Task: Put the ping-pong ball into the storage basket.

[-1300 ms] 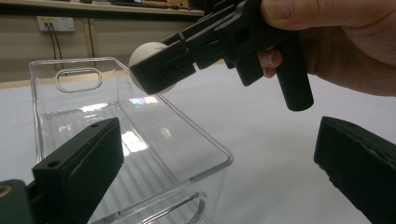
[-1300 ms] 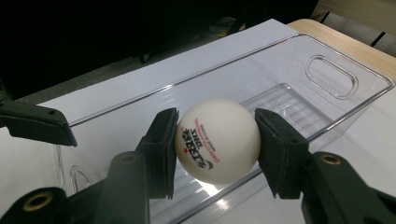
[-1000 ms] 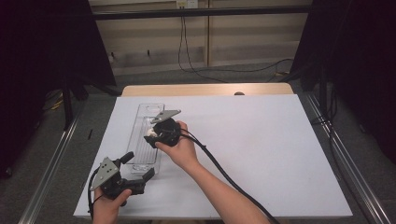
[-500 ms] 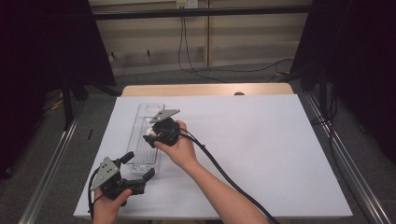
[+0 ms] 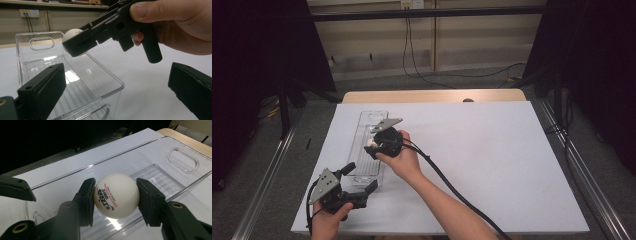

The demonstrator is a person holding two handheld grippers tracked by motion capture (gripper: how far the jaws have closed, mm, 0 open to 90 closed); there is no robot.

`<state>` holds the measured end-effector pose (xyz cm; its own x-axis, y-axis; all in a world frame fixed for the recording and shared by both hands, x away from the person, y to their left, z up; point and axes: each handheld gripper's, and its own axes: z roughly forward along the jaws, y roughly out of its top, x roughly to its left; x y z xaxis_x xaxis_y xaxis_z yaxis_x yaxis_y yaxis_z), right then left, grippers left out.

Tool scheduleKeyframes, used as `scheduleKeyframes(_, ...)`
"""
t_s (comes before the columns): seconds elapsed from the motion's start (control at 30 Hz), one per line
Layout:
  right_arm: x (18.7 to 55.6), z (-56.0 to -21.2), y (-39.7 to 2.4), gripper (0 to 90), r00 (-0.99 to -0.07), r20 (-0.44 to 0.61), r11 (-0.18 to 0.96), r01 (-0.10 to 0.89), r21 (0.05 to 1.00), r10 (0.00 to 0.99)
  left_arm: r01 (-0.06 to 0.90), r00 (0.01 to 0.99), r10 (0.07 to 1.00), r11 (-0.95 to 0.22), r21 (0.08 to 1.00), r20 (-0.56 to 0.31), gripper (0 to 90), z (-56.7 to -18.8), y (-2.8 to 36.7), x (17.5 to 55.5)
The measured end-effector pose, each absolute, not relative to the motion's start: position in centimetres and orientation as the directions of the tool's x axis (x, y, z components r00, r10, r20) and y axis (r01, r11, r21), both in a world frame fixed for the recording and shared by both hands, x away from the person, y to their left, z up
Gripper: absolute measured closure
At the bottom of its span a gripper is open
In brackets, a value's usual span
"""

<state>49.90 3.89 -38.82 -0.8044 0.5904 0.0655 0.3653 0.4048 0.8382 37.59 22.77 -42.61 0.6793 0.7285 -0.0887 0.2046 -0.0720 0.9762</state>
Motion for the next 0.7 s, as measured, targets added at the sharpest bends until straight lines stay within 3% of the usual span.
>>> scheduleKeyframes(0.47, 49.95, -39.20, 4.18, 51.0, -0.814, 0.070, 0.410, 0.362, 0.837, 0.576, 0.208, 0.682, 0.725, -0.073, 0.975, -0.091, 1.6, -42.67, 22.65, 37.60)
scheduleKeyframes(0.7, 49.93, -39.11, 4.10, 39.7, -0.807, 0.069, 0.398, 0.361, 0.843, 0.586, 0.206, 0.683, 0.727, -0.092, 0.974, -0.076, 1.6, -42.65, 22.80, 37.60)
